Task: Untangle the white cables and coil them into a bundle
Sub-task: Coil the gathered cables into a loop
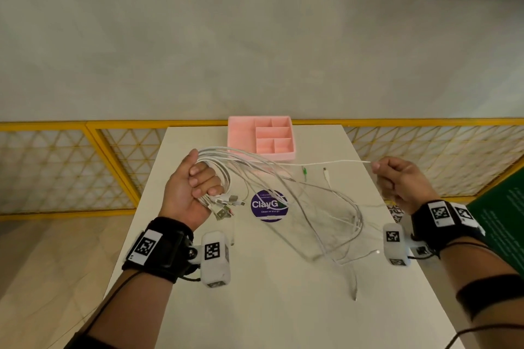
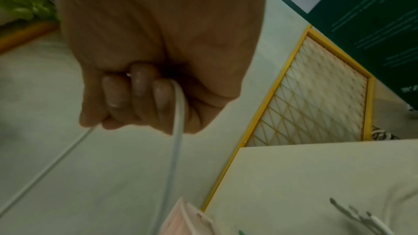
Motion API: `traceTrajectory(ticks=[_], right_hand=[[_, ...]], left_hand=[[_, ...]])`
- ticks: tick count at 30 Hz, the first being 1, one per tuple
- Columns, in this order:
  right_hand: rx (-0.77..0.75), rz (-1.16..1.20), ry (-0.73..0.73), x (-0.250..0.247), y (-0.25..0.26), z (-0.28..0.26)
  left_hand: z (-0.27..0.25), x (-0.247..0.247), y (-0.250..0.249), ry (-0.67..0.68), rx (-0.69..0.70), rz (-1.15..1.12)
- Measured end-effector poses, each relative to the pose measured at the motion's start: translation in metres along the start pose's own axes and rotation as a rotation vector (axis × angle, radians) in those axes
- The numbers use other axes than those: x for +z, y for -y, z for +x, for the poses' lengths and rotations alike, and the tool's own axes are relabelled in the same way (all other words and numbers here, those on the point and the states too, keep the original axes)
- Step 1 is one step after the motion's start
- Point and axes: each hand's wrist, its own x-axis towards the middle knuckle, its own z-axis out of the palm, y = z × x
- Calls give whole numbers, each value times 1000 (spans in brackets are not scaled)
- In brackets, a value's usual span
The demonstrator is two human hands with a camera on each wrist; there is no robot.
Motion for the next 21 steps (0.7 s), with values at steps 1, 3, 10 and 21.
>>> traceTrajectory(ticks=[1,3,10,21], right_hand=[[54,18,96,0,-1,-2],[190,-39,259,-3,-8,-8],[188,254,-20,10,-44,-22],[214,-431,-54,15,-94,-38]], left_hand=[[0,-1,-3,-5,18,-16],[0,-1,-9,-20,43,-31],[0,1,0,-29,44,12],[4,-3,-6,-88,100,-81]])
